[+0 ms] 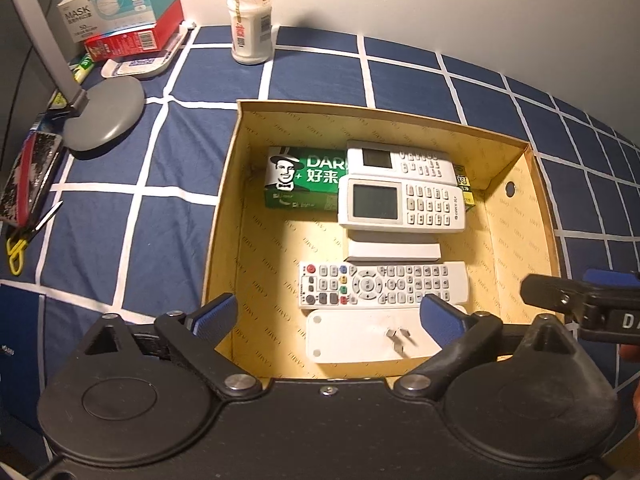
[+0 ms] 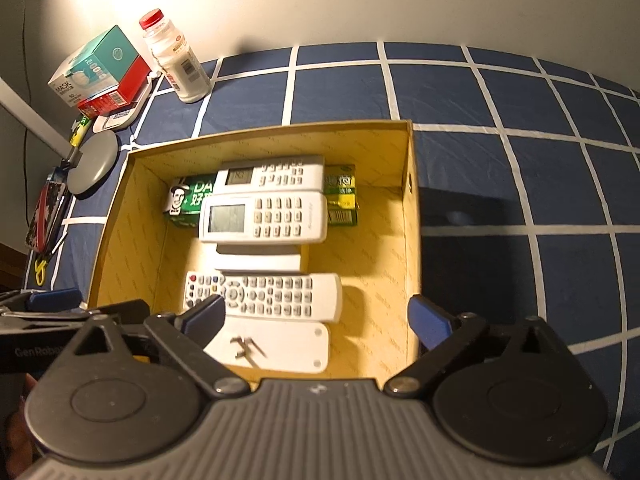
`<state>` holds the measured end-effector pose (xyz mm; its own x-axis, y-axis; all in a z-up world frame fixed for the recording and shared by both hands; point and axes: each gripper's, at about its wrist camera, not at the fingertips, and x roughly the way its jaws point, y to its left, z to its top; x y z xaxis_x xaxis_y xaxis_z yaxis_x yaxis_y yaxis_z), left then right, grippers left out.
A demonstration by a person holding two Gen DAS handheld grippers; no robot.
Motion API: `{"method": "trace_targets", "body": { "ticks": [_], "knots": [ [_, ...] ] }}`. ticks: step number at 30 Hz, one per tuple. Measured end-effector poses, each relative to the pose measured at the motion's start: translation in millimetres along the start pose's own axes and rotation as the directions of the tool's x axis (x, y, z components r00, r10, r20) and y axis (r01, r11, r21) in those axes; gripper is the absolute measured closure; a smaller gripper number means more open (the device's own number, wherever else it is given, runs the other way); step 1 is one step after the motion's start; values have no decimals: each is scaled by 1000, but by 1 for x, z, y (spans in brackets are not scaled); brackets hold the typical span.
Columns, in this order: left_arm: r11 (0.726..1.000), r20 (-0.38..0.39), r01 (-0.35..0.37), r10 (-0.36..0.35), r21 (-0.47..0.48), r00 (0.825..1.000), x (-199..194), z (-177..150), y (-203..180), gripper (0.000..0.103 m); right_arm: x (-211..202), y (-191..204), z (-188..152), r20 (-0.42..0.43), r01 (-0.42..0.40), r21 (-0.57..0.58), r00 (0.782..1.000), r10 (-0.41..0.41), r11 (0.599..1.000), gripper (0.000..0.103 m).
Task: Organize objects
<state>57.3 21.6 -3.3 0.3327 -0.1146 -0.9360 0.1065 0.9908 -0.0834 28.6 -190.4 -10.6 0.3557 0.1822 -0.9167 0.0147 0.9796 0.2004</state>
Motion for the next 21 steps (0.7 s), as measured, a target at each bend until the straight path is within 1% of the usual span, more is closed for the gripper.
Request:
{"method": "trace_targets", "body": {
  "ticks": [4, 6, 7, 15, 21],
  "knots": [
    [1000, -3, -15, 15, -1, 1000, -3, -6, 3, 4, -5, -5, -9, 3, 10, 7, 1000, -10, 1000, 0],
    [1000, -4, -22, 22, 0, 1000, -5, -8, 4, 3, -6, -8, -13, -1, 12, 10, 1000, -12, 1000, 0],
    [1000, -3, -25, 25, 0, 1000, -6, -9, 5, 0, -7, -9, -15, -3, 13, 9, 1000, -13, 1000, 0],
    [999, -1, -46, 46, 9, 999, -13, -16, 3, 0, -5, -15, -22, -22, 11, 0, 1000, -11, 1000, 0],
    [998, -6, -68, 68, -4, 998, -11, -19, 0, 0, -3, -19, -25, -34, 5, -12, 999, -5, 1000, 0]
  ]
}}
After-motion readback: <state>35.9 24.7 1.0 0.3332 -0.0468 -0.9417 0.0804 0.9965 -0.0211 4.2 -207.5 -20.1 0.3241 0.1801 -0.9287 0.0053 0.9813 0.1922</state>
